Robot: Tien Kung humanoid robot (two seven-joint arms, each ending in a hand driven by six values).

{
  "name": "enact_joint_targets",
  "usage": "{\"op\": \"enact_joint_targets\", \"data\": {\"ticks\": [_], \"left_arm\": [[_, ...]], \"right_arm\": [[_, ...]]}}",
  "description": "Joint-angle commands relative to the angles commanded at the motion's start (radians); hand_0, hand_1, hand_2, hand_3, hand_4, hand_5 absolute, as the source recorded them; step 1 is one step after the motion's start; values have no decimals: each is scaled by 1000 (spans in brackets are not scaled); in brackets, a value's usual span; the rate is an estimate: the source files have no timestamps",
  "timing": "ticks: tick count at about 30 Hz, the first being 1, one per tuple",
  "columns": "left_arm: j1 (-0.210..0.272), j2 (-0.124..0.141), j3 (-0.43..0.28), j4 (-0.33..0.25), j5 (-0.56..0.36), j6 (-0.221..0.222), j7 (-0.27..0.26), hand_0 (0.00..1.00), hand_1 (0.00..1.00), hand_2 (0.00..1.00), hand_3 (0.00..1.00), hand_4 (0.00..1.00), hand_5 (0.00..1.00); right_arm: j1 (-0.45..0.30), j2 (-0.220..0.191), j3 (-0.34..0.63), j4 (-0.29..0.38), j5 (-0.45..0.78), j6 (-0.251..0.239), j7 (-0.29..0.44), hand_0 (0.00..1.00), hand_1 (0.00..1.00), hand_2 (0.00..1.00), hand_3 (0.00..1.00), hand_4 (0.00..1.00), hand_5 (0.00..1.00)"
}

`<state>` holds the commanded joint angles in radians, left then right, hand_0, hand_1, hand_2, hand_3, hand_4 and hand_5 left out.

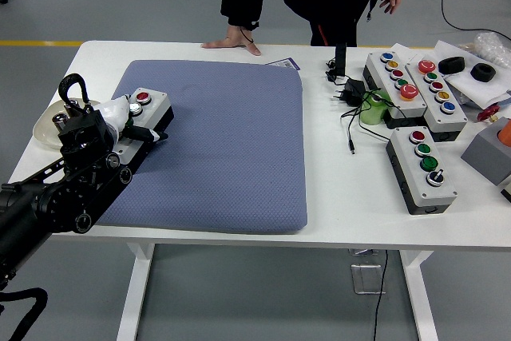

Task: Pick up the button,place it on the desk,press the button,press the button

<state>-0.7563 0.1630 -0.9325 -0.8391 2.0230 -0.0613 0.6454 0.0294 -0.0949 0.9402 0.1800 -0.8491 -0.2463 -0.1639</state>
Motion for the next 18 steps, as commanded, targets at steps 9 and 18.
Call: {"op": "enact_joint_targets", "data": {"ticks": [9,18], "left_arm": [[0,7,21,3,50,-10,0,274,313,324,485,743,2],[7,30,36,-55,86,72,-44,197,236,245,329,729,2]], "right_arm": [[0,-1,0,0,0,-1,1,780,754,751,598,230,175],[1,-1,8,0,-5,-3,1,780,754,751,598,230,175]]}}
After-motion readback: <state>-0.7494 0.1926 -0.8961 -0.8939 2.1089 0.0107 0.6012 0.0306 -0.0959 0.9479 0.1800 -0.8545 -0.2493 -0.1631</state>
